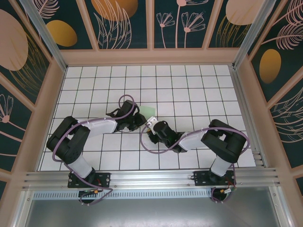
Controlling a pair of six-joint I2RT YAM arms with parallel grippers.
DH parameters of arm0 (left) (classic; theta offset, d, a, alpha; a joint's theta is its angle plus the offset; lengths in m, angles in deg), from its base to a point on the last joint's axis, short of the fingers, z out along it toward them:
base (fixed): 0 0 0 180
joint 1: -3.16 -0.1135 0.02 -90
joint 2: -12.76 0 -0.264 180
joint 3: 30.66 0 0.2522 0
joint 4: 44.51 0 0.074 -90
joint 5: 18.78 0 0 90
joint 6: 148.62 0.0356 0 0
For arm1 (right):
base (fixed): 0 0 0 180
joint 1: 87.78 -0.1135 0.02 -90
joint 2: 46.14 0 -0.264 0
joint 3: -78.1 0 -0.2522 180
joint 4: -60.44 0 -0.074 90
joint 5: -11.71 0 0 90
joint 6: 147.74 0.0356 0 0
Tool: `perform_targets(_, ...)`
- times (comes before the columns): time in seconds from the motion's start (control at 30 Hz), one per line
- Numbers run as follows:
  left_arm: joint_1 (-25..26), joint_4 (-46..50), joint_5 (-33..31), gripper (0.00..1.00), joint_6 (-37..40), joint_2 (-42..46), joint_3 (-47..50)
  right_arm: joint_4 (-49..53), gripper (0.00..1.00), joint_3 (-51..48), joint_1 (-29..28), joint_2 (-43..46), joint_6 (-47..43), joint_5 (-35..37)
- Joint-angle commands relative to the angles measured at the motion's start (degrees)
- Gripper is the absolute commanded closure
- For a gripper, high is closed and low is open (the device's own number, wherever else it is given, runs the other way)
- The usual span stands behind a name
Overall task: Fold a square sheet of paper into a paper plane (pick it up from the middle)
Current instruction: Fold the wing for the fifth time at the center of the table.
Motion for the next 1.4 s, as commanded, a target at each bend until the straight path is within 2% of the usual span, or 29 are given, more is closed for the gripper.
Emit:
perform_targets(0.0,0.25,2.18,-1.89,0.73,1.51,0.96,-2.31,-2.89,0.85,-1.51,-0.37,0.22,-1.6,0.15)
perform_targets(0.17,0.26,3.27,-2.91,0.71,3.16,-0.24,-3.57,-4.12,0.86,-3.54,-0.35,2.03,-2.45,-1.31)
perform_targets(0.33,0.29,2.66,-1.87,0.84,3.72,-1.34,-4.08,-5.21,0.86,-4.65,-0.25,3.22,-2.76,-1.62)
perform_targets(0.4,0.25,2.86,-1.5,0.92,4.13,-1.52,-4.28,-5.73,0.85,-4.59,-0.25,3.1,-2.67,-1.45)
perform_targets(0.47,0.3,2.79,-1.03,0.94,4.28,-1.67,-4.48,-6.01,0.84,-4.31,-0.27,2.62,-2.58,-1.36)
perform_targets(0.73,0.32,3.27,-0.93,0.99,4.42,-0.82,-4.46,-6.33,0.83,-4.12,0.09,2.03,-1.97,-0.4)
perform_targets(0.97,0.32,2.94,-0.47,1.0,3.81,0.06,-4.13,-6.85,0.67,-3.08,0.41,1.47,-1.04,0.8)
perform_targets(1.37,0.32,2.3,0.19,1.0,3.08,0.07,-3.84,-9.2,0.68,0.22,0.97,-1.87,-2.05,3.88)
